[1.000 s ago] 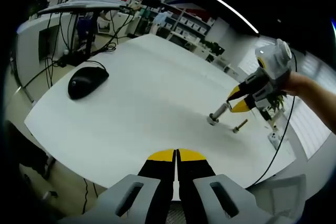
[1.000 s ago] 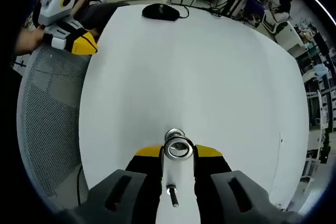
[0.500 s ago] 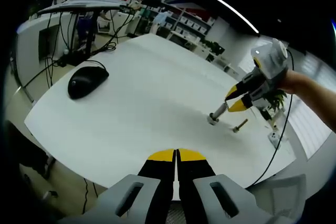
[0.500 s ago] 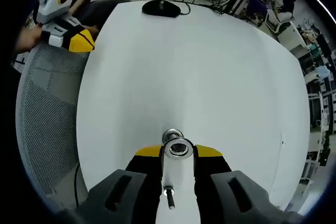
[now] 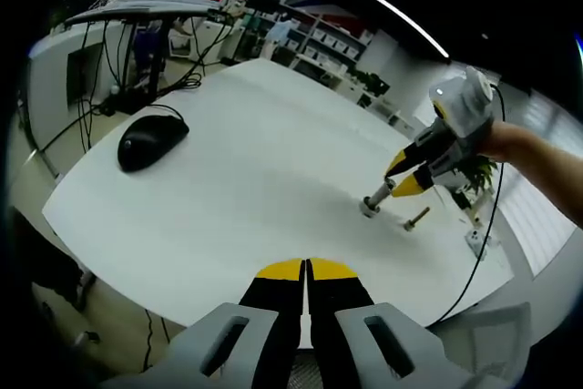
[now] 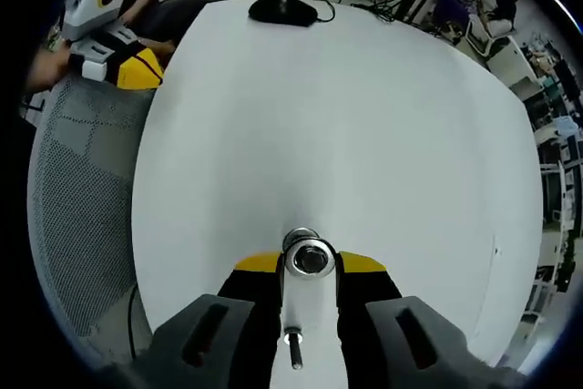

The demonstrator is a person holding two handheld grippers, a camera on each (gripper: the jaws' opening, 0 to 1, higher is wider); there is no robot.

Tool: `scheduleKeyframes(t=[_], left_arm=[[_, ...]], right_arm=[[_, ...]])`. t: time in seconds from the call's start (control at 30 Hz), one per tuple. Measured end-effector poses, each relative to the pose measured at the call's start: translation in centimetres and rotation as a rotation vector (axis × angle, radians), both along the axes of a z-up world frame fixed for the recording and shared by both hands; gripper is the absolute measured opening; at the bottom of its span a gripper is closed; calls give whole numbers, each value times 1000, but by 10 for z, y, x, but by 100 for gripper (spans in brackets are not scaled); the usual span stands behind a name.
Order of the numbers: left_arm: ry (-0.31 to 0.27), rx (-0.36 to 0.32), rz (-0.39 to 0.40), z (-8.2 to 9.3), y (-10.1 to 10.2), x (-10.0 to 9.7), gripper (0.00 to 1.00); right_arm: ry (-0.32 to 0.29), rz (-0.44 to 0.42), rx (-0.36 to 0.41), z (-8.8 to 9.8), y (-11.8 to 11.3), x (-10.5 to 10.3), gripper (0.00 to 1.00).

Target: Place the washer onto the threaded stud by aligning its center hole with the stud, sliding it down to the base, and recovering from edge contact or off-axis alignment until the washer reaches the visible bottom stop.

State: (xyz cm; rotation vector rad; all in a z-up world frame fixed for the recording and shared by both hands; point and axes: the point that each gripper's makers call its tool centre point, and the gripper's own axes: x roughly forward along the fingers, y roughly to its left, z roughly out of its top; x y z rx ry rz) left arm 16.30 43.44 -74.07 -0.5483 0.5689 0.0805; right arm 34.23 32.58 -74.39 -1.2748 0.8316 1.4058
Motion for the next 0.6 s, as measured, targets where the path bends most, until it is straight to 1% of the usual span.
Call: scheduleKeyframes(t=[0.23, 0.37, 0.43, 0.6], left_arm=[[-1, -1, 0, 0, 0, 0, 0], [0, 0, 0, 0, 0, 0, 0], [11, 10, 1, -2, 1, -1, 0], [4, 7, 1, -1, 1, 0, 0]], right_arm=[[17, -4, -8, -7, 0, -2, 22], [31, -16, -21, -14, -2, -2, 22], [31, -14, -24, -18, -3, 1, 22], [47, -14, -33, -25, -5, 2, 22]])
